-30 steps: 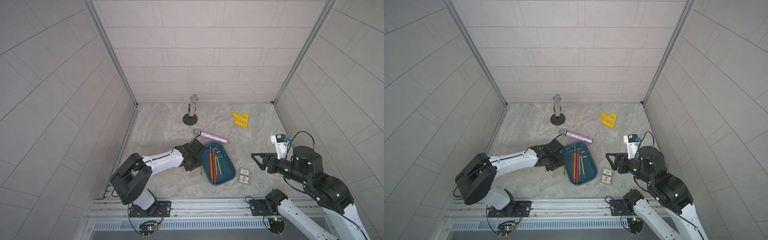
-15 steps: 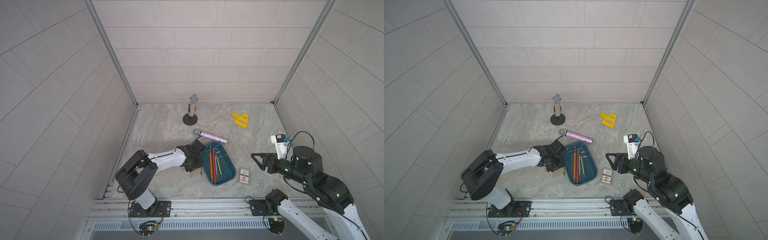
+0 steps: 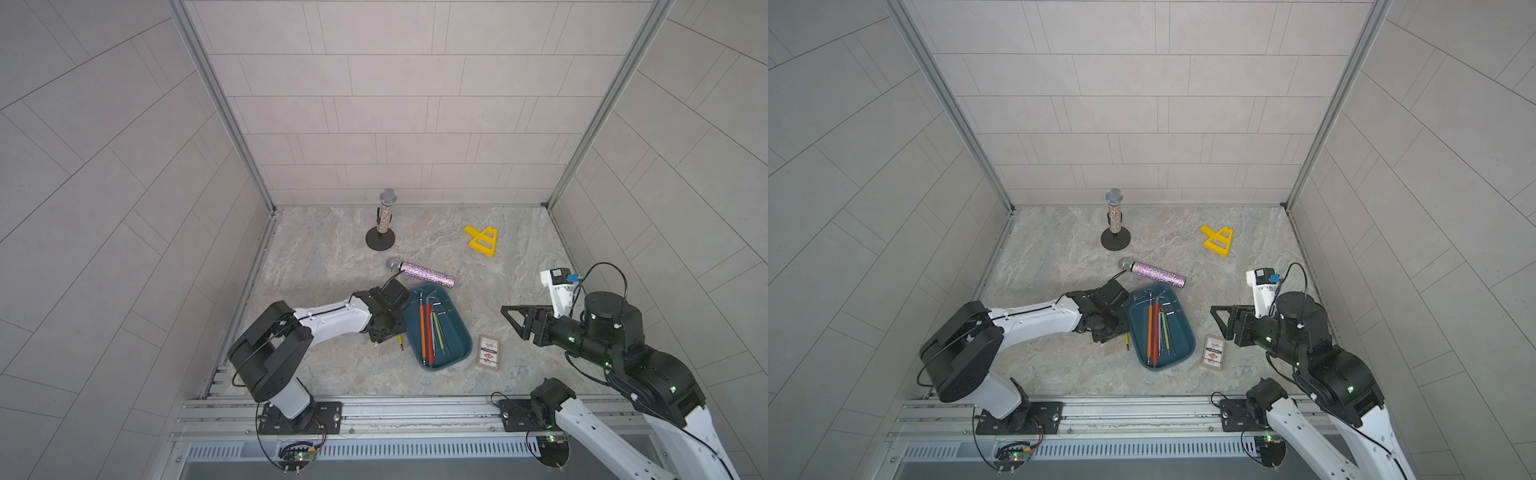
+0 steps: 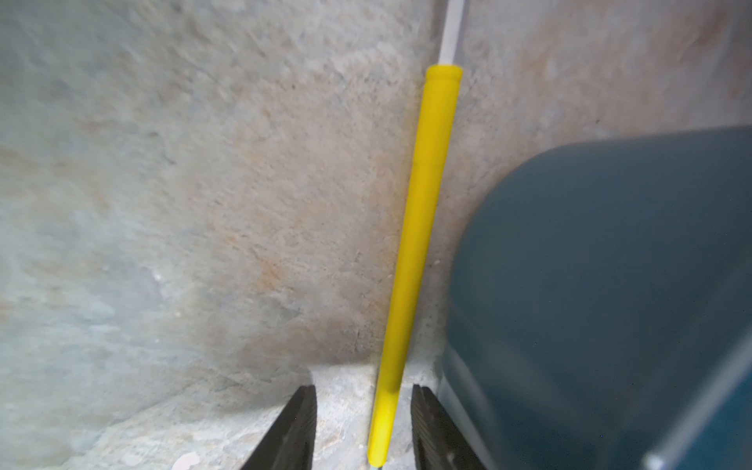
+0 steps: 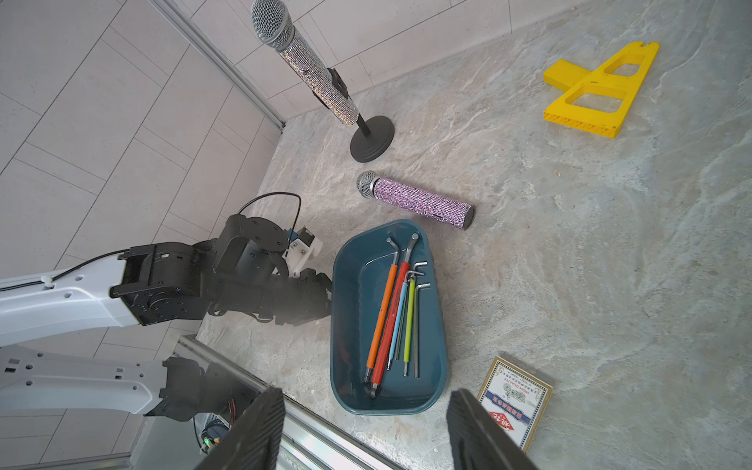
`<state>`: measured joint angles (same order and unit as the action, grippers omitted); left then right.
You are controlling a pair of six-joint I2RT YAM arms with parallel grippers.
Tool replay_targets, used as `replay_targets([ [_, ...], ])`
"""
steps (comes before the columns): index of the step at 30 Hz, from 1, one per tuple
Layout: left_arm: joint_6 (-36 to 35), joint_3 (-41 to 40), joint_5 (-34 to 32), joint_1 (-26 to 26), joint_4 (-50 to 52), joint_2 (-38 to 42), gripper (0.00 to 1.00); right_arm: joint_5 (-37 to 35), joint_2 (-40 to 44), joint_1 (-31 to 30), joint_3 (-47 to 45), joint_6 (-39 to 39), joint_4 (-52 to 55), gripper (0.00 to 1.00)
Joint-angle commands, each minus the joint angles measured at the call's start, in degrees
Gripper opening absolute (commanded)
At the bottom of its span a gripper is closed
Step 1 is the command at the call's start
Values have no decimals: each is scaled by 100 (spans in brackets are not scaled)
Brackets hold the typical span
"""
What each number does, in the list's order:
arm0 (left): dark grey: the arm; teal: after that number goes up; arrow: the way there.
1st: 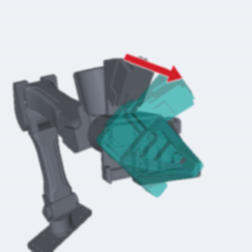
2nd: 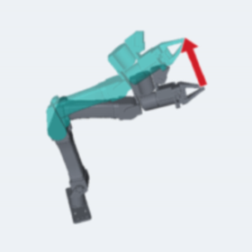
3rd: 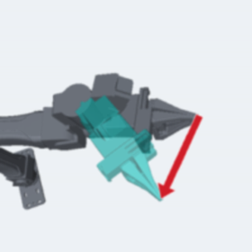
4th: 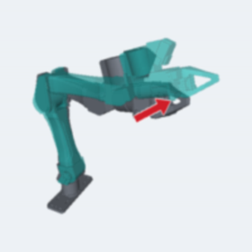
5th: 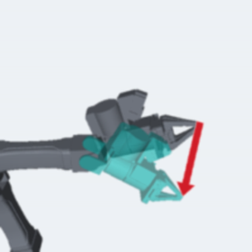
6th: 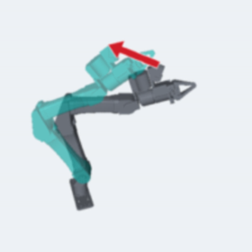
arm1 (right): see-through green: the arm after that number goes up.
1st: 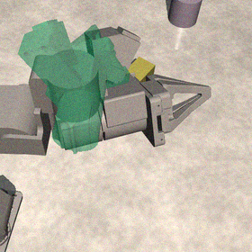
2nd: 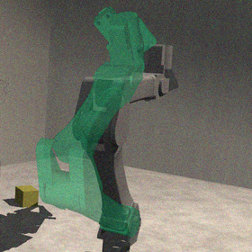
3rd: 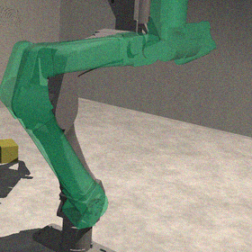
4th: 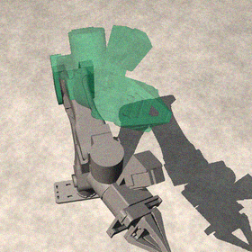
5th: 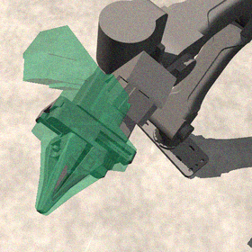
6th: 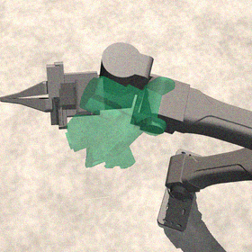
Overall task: Put the hex key on the desktop into the storage box
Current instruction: Adjust the Allen key at the center of the board, then pick up the Allen key from the center of the board.
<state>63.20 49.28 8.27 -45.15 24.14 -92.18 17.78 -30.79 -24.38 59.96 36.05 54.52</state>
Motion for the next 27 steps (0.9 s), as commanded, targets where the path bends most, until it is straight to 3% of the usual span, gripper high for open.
replay_targets([
  [1, -250, 163, -4, -29, 281, -326, 46, 8, 3, -28, -28, -14, -27, 69],
  [11, -662, 534, -339, -73, 1056, -742, 43, 4, 34, -31, -83, -2, -29, 69],
  [17, -1094, 886, -719, -66, 1785, -871, 25, -6, 27, -31, -81, -19, -31, 69],
  [27, -1075, 737, -1052, 34, 1980, -564, 20, 0, 53, -29, -99, 3, -28, 69],
])
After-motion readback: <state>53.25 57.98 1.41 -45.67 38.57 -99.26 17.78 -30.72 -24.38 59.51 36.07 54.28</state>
